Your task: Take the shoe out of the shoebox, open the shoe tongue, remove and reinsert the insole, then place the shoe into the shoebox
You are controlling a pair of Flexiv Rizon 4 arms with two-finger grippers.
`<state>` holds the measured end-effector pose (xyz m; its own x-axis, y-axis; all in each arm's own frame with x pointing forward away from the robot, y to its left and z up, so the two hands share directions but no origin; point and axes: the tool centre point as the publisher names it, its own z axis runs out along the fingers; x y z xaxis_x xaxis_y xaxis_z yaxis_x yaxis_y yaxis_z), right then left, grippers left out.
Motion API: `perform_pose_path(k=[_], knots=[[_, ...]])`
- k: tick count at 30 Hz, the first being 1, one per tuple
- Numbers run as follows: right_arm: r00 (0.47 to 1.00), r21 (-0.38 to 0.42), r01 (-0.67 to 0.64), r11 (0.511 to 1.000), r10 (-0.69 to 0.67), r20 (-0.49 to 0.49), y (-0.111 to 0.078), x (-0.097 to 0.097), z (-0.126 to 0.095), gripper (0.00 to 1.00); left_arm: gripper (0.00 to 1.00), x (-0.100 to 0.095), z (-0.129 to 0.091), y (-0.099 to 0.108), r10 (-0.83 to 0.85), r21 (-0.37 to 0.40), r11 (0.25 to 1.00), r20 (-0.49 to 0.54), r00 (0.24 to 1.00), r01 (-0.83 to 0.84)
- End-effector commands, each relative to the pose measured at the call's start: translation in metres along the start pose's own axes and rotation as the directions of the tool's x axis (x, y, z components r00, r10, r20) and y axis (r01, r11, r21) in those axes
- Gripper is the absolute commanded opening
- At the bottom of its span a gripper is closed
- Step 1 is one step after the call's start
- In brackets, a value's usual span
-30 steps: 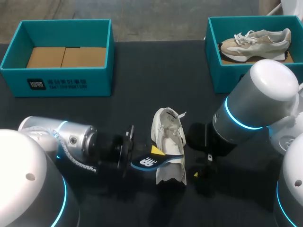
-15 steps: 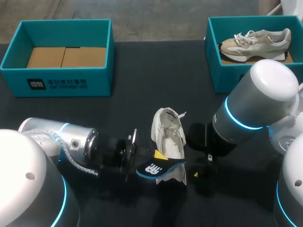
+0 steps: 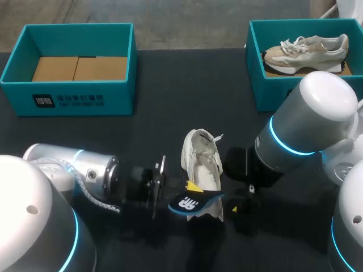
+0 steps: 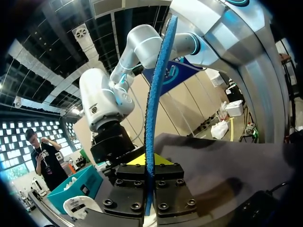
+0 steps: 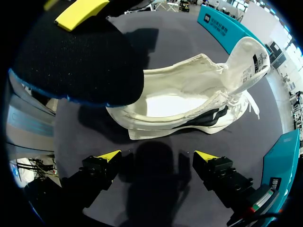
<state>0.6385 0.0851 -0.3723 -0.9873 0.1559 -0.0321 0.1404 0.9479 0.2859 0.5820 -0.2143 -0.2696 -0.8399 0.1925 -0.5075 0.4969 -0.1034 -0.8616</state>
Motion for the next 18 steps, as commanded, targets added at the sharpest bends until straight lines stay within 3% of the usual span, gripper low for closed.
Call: perform_pose_path(k=[1, 18], knots=[[1.000, -0.001, 0.000, 1.000, 0.000, 0.001, 0.000, 0.001, 0.002, 1.00, 0.00, 0.003, 0.005, 0.001, -0.002, -0.005, 1.000, -0.005, 1.000, 0.002], [1.000, -0.001, 0.000, 1.000, 0.000, 0.001, 0.000, 0.001, 0.002, 1.00, 0.00, 0.002, 0.006, 0.015, 0.019, -0.031, 0.999, 0.016, 1.000, -0.018]])
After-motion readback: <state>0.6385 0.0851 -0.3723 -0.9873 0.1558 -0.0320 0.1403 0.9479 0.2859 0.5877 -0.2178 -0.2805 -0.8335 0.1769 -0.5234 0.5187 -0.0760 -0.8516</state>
